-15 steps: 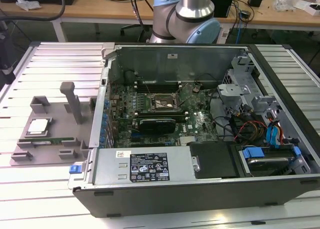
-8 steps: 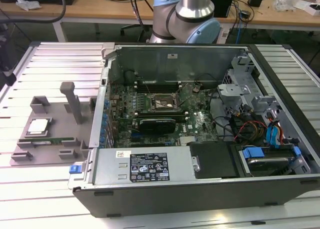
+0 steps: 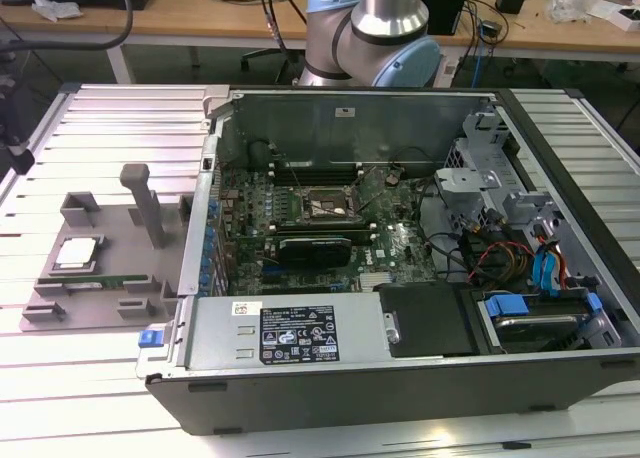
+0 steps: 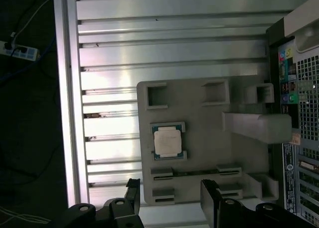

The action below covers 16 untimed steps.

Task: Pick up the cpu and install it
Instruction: 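Pick up the cpu and move it towards the insertion slot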

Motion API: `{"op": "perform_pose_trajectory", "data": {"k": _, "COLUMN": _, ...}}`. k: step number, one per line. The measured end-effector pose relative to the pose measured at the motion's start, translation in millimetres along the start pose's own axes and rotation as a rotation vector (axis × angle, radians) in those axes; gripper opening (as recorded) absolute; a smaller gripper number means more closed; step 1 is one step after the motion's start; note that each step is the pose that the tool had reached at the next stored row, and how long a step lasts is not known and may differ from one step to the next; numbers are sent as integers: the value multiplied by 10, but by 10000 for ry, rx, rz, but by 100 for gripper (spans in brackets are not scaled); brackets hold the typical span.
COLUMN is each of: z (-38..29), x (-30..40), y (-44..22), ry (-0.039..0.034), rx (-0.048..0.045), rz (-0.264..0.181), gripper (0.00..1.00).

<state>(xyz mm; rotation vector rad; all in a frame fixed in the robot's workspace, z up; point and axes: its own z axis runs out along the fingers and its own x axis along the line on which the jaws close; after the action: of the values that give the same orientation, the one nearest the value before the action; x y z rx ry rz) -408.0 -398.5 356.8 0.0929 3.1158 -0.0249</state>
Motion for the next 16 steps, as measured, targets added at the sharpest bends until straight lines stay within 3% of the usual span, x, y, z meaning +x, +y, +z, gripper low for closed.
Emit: {"op": "perform_pose_trajectory", "data": {"k": 16, "z": 97, "x": 2, "y": 2, "ry": 0, "rx": 0, "rz": 0, "gripper": 60}}
